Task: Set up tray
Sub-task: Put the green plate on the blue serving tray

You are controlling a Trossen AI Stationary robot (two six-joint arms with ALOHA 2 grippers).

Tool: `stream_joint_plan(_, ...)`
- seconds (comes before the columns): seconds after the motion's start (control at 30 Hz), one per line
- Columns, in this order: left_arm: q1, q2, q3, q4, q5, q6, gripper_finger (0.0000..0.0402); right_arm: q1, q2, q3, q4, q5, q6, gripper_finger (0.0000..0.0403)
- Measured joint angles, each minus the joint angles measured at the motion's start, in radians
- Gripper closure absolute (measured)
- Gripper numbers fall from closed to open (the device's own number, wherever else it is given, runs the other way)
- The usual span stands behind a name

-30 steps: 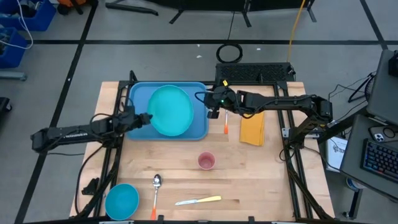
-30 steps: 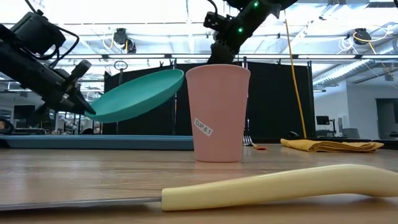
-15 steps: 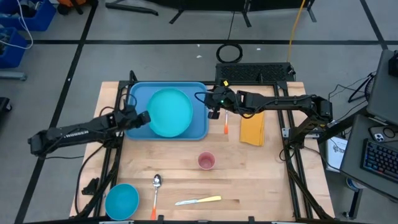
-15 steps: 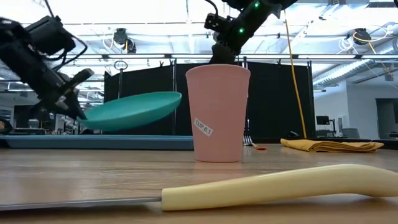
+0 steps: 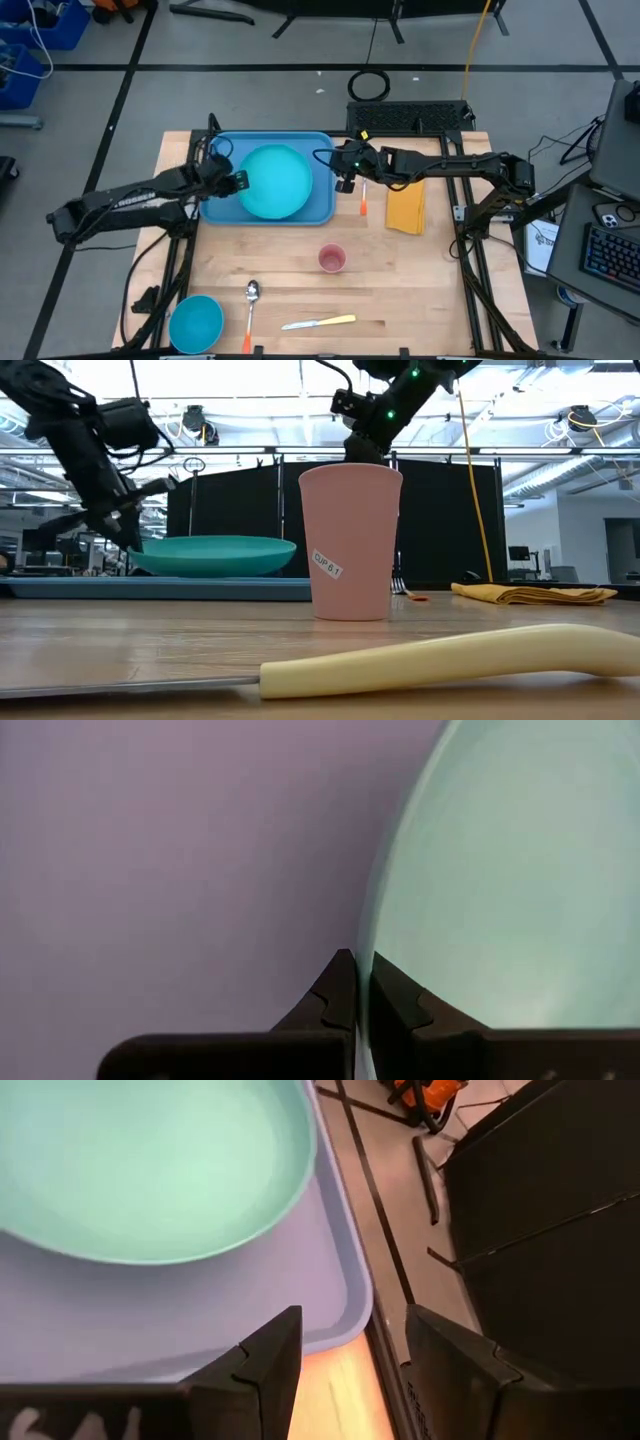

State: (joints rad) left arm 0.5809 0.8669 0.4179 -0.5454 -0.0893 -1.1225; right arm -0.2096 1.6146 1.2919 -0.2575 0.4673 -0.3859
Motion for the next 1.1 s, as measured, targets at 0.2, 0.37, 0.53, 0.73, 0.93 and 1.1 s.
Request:
stream_joint_plan(0.2,0.058,0.095,0.001,0.097,0.064,0.046,0.0396,-0.005,0.0,-0.06,0.05,0.001,-0.003,0.0234)
stream_joint_plan(0.37,0.109,0.14,0.001,0.106,0.11,0.075,0.0396,-0.006,0.0,-0.102,0.103,0.002,-0.021,0.0234)
stream_joint_plan(0.53,0.139,0.158,0.0,0.09,0.118,0.081,0.0396,-0.005,0.0,-0.119,0.118,0.003,-0.022,0.0234)
stream_joint_plan(0.73,0.161,0.161,0.0,0.075,0.14,0.091,0.0393,-0.005,0.0,-0.121,0.119,0.003,-0.02,0.0236)
stream_joint_plan(0.93,0.17,0.161,0.0,0.065,0.145,0.104,0.0396,-0.005,0.0,-0.121,0.119,0.003,-0.019,0.0238)
stream_joint_plan(1.1,0.17,0.161,0.0,0.061,0.145,0.1,0.0379,-0.005,0.0,-0.121,0.118,0.003,-0.019,0.0239)
